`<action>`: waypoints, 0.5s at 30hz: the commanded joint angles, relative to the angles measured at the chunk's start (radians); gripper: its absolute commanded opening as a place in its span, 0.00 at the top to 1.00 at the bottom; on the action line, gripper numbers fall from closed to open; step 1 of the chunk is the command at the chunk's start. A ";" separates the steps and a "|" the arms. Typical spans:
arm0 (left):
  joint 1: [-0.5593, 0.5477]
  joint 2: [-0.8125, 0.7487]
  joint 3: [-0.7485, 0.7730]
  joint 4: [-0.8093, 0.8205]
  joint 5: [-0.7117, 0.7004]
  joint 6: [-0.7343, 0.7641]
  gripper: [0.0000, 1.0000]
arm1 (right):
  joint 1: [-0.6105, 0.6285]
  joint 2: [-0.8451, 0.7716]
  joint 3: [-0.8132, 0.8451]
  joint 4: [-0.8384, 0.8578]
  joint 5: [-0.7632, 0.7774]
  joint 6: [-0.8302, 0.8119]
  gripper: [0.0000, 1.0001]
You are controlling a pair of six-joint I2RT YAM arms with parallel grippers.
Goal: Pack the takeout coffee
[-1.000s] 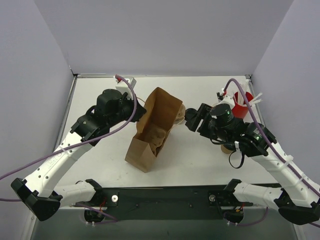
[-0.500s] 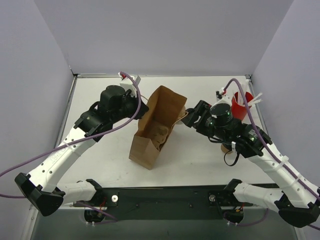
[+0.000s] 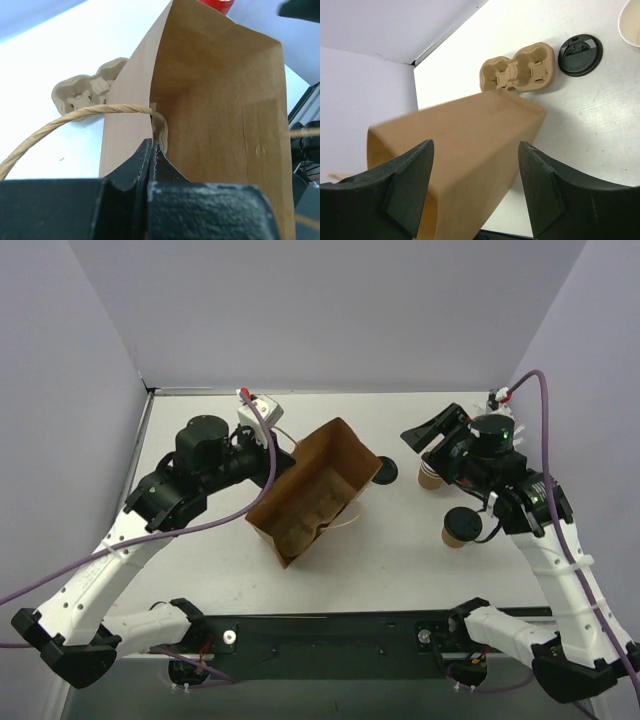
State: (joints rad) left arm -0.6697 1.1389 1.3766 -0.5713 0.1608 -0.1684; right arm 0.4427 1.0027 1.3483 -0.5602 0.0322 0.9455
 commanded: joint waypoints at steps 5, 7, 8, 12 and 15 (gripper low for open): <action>-0.004 -0.136 -0.071 0.142 0.042 0.089 1.00 | -0.163 0.181 0.179 -0.049 -0.209 0.079 0.37; -0.004 -0.105 -0.038 0.085 0.058 0.119 1.00 | -0.186 0.215 0.254 -0.105 -0.235 0.084 0.37; -0.002 -0.090 0.008 0.062 0.083 0.130 1.00 | -0.190 0.247 0.276 -0.139 -0.245 0.082 0.37; -0.005 -0.042 0.042 0.005 0.126 0.164 1.00 | -0.200 0.300 0.334 -0.185 -0.284 0.056 0.37; -0.007 -0.042 0.024 0.005 0.138 0.214 1.00 | -0.213 0.324 0.334 -0.195 -0.331 0.047 0.37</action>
State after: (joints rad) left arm -0.6724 1.1034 1.3682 -0.5579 0.2420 -0.0269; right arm 0.2470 1.2953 1.6577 -0.6830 -0.2115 1.0035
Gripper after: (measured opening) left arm 0.026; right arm 0.627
